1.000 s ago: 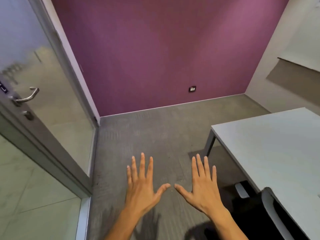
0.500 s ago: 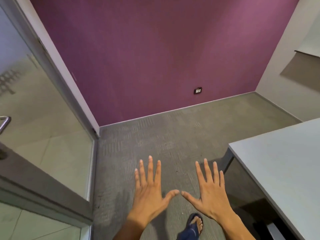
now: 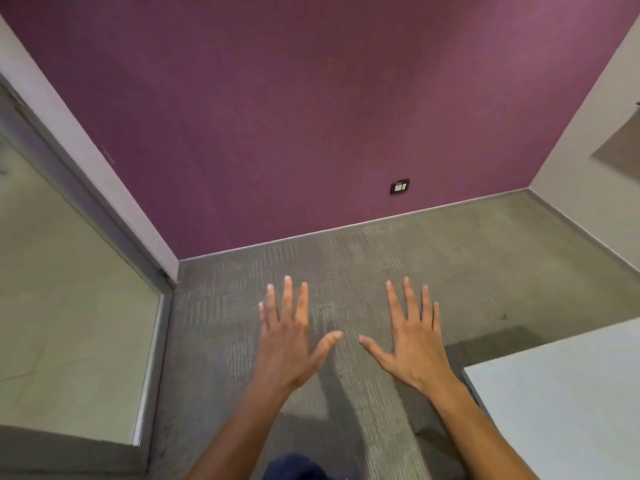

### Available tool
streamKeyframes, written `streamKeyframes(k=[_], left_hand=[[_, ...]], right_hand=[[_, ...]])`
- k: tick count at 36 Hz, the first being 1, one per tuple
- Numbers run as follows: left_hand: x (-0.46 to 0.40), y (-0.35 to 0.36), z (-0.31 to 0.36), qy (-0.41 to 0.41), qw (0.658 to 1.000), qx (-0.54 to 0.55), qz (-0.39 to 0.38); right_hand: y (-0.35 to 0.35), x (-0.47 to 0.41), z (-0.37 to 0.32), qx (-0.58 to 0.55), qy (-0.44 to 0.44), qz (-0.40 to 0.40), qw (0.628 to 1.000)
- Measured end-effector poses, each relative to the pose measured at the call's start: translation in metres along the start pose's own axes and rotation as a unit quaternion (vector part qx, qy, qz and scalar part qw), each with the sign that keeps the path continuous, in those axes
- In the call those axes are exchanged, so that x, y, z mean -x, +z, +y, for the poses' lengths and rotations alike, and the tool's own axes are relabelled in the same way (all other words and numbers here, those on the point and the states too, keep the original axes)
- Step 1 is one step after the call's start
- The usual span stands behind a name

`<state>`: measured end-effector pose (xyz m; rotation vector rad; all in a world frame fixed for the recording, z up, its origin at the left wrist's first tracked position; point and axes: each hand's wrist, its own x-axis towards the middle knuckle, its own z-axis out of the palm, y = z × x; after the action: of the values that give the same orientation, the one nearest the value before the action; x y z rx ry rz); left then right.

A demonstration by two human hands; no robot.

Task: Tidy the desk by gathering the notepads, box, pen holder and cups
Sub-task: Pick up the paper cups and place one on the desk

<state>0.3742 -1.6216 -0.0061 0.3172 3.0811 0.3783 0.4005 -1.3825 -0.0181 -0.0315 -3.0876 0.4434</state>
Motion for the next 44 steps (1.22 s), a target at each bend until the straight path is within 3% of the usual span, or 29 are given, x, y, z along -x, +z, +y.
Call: streamKeyframes(k=[11, 16, 25, 34, 44], left_hand=[[-0.193, 0.034, 0.002, 0.047, 0.997, 0.037, -0.052], [-0.303, 0.028, -0.006, 0.068, 0.991, 0.082, -0.083], [-0.463, -0.002, 0.007, 0.139, 0.985, 0.085, -0.053], [-0.568, 0.043, 0.106, 0.205, 0.971, 0.077, -0.096], [-0.67, 0.076, 0.28, 0.268, 0.951, 0.089, -0.122]], right_hand=[[0.021, -0.149, 0.041, -0.016, 0.079, -0.023, 0.996], [0.016, -0.23, 0.049, -0.048, 0.105, 0.001, 0.993], [-0.015, -0.338, 0.069, -0.085, 0.174, 0.067, 0.979], [-0.027, -0.409, 0.172, -0.114, 0.241, 0.1, 0.959], [-0.085, -0.465, 0.336, -0.094, 0.292, 0.134, 0.942]])
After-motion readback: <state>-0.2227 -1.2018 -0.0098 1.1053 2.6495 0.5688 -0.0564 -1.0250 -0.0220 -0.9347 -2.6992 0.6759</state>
